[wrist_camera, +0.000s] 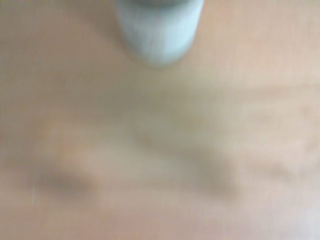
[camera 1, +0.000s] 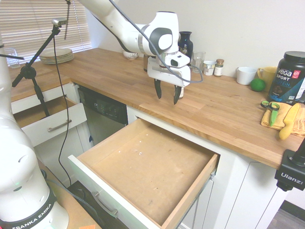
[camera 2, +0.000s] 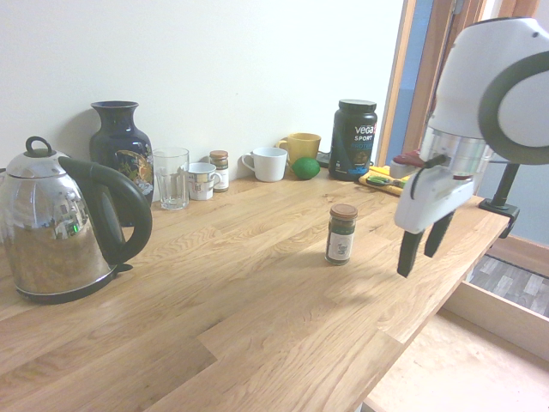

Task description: Put seasoning jar in the drawer

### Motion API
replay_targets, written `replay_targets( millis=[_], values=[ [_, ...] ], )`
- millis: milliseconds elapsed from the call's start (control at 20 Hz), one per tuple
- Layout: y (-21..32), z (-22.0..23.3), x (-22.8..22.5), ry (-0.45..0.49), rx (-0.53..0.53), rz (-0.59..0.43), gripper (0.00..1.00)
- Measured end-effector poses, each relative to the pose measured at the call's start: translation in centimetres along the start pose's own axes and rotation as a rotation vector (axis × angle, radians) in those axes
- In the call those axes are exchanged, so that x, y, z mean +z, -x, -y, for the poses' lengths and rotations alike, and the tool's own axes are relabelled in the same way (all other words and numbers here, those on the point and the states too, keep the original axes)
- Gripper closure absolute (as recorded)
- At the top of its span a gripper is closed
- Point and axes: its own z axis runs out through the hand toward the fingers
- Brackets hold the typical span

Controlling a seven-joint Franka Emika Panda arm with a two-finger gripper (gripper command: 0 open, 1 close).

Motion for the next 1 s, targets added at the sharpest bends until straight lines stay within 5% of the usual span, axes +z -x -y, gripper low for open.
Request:
replay_targets(
  millis=[800, 850, 1000],
  values=[
    [-6.1, 10.1, 2.3, 0.019, -0.052, 0.017, 0.0],
    [-6.1, 10.5, 2.3, 0.017, -0.056, 0.016, 1.0],
    [-5.9, 11.3, 2.3, 0.018, -0.063, 0.018, 1.0]
  ],
)
